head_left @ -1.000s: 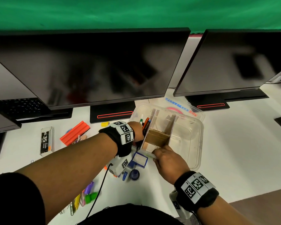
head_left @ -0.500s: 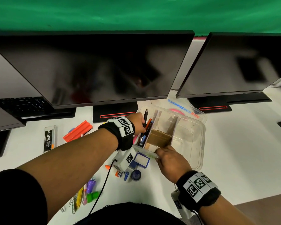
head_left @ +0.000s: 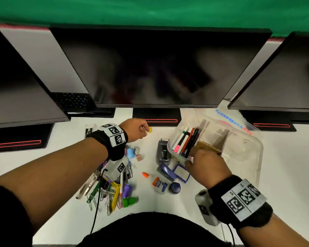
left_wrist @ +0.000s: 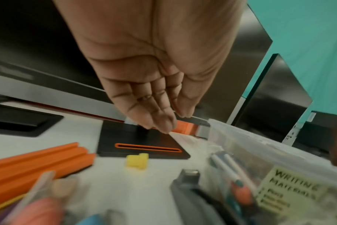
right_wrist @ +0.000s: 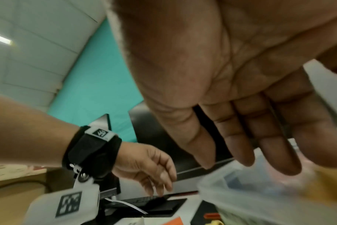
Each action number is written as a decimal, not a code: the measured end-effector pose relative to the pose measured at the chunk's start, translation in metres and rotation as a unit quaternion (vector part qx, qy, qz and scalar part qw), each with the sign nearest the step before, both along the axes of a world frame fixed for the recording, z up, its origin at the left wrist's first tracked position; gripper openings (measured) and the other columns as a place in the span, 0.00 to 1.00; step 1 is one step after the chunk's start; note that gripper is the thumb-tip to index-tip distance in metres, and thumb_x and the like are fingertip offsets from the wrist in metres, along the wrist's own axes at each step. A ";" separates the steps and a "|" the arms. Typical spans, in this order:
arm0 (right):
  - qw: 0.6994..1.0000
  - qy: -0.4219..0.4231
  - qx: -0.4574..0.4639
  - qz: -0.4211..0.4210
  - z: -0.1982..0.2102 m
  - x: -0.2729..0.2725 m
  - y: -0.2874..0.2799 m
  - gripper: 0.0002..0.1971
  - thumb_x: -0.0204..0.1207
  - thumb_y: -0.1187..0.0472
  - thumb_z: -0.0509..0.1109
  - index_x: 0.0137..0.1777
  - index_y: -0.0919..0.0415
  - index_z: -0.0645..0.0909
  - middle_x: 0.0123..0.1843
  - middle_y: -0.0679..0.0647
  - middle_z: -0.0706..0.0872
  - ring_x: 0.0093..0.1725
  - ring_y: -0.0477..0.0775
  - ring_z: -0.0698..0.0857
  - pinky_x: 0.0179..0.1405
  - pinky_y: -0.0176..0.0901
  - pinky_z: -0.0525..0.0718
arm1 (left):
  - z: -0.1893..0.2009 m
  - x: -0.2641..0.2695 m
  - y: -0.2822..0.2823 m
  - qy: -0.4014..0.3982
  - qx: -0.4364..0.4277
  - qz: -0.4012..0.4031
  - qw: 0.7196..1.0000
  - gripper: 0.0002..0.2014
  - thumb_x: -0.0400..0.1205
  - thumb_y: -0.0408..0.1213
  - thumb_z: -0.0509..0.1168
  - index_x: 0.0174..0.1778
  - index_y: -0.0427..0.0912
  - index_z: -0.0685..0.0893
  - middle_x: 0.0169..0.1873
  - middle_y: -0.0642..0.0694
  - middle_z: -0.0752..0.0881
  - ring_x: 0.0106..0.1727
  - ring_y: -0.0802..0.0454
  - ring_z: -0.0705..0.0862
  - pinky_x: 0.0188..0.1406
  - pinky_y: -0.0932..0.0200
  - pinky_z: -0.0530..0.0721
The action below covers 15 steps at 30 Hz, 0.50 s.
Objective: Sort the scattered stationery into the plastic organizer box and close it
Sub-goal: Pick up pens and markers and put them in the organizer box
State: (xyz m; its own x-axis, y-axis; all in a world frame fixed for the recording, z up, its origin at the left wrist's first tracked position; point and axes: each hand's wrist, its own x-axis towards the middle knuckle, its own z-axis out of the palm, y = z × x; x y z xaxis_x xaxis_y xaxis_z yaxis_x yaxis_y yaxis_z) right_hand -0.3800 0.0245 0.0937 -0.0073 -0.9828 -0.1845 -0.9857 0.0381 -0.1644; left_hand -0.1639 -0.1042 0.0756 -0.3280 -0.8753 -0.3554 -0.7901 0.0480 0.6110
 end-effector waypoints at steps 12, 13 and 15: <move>0.953 -0.109 0.194 0.205 -0.061 0.135 -0.041 0.13 0.78 0.60 0.61 0.60 0.57 0.81 0.60 0.57 0.85 0.61 0.59 0.81 0.57 0.43 0.77 | -0.043 0.118 0.038 -0.193 0.034 -0.046 0.979 0.11 0.80 0.35 0.61 0.56 0.43 0.83 0.57 0.45 0.86 0.59 0.46 0.83 0.54 0.61 0.78; 0.953 -0.111 0.197 0.201 -0.069 0.143 -0.043 0.13 0.79 0.61 0.60 0.60 0.57 0.82 0.60 0.58 0.85 0.61 0.60 0.81 0.56 0.42 0.77 | -0.048 0.123 0.040 -0.195 0.046 -0.044 0.979 0.11 0.79 0.36 0.62 0.56 0.42 0.84 0.56 0.45 0.86 0.59 0.46 0.84 0.56 0.59 0.80; 0.957 -0.107 0.202 0.177 -0.083 0.158 -0.047 0.12 0.79 0.62 0.60 0.58 0.61 0.82 0.59 0.62 0.86 0.60 0.63 0.82 0.53 0.43 0.77 | -0.057 0.133 0.043 -0.197 0.047 -0.040 0.978 0.11 0.79 0.37 0.63 0.54 0.40 0.84 0.55 0.43 0.87 0.58 0.44 0.84 0.57 0.56 0.82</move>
State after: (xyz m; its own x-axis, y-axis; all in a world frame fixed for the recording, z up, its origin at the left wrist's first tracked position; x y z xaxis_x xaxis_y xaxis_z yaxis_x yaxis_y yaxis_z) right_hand -0.2220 -0.0223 0.0112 0.3939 -0.7642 -0.5107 -0.8939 -0.1894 -0.4062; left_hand -0.0309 -0.0610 0.0189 -0.2145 -0.8098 -0.5460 -0.9615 0.0767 0.2639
